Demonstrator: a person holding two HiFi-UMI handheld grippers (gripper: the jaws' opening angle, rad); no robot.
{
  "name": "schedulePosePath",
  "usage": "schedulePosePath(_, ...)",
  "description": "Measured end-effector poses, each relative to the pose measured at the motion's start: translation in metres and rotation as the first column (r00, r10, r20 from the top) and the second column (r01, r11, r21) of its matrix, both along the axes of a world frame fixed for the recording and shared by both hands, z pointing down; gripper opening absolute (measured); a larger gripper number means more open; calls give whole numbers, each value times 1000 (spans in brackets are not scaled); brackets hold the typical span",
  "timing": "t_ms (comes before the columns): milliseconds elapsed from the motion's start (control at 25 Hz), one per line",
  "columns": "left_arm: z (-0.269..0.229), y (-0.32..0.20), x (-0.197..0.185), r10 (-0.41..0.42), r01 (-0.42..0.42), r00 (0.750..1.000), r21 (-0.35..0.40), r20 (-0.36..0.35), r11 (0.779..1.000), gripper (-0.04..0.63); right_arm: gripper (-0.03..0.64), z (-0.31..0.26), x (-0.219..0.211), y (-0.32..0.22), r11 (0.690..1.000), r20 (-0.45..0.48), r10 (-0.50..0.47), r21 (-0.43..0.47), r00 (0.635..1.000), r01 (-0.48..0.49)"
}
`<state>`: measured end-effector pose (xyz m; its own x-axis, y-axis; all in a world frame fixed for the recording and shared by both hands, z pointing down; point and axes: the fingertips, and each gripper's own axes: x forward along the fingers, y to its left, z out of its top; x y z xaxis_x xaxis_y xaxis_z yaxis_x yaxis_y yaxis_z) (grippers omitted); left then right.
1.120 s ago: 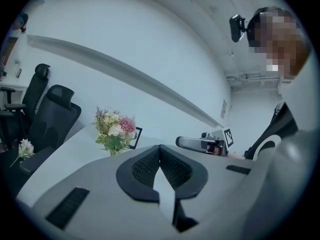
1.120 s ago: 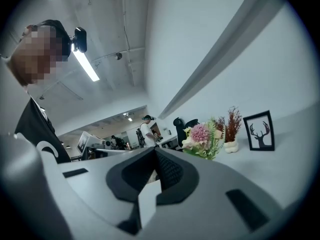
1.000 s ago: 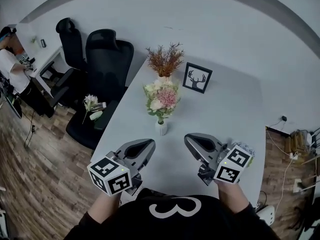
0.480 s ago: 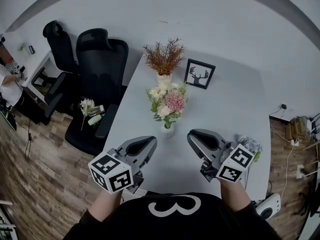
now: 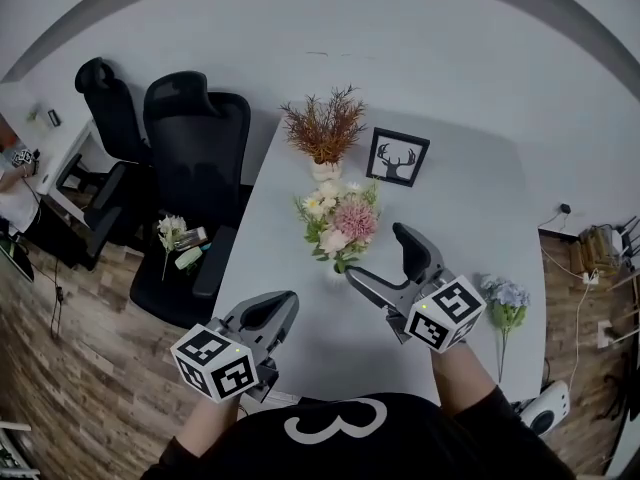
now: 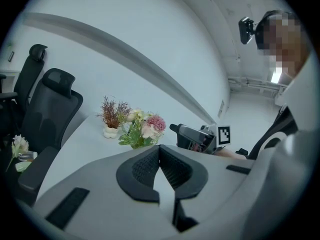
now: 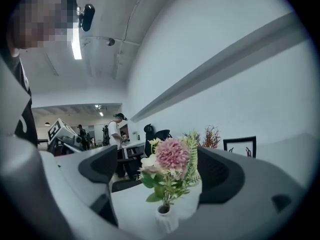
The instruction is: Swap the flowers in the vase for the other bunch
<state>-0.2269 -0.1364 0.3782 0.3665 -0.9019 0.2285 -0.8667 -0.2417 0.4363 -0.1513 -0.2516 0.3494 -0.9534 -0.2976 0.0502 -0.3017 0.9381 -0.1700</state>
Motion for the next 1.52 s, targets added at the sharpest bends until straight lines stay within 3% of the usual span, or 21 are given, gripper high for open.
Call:
schedulePosePath(320, 13, 9, -26, -34, 34, 999, -21, -1, 999, 11, 559, 45, -42, -39, 996, -78, 30, -78, 996, -37)
schedulePosePath(720, 26, 19, -52, -79, 79, 997, -35, -3, 996, 11, 568, 65, -77, -42, 995, -144, -11, -98, 989, -3)
schedulePosePath(920, 23, 19, -57, -98, 97, 995, -21, -18, 995, 11, 559, 75, -83, -40, 989, -163, -30, -150, 986, 6)
schedulePosePath(1000, 22, 18, -57, -101, 101, 995, -20, -21, 995, 11, 523, 75, -83, -42, 991, -180, -8, -129, 984, -16)
schedulePosePath(1120, 23, 16, -60, -109, 108, 994, -21, -15, 994, 11, 379, 70, -83, -41, 996, -187, -7, -89, 982, -10)
schedulePosePath(1360, 24, 11, -57, -114, 114, 993, -16, -3, 993, 11, 191, 63, -77, -44, 999, -203, 38, -4, 978, -40)
schedulePosePath(1520, 23, 7, -56, -110, 110, 994, -14, -2, 994, 11, 146, 61, -73, -45, 999, -206, 47, -4, 977, -48)
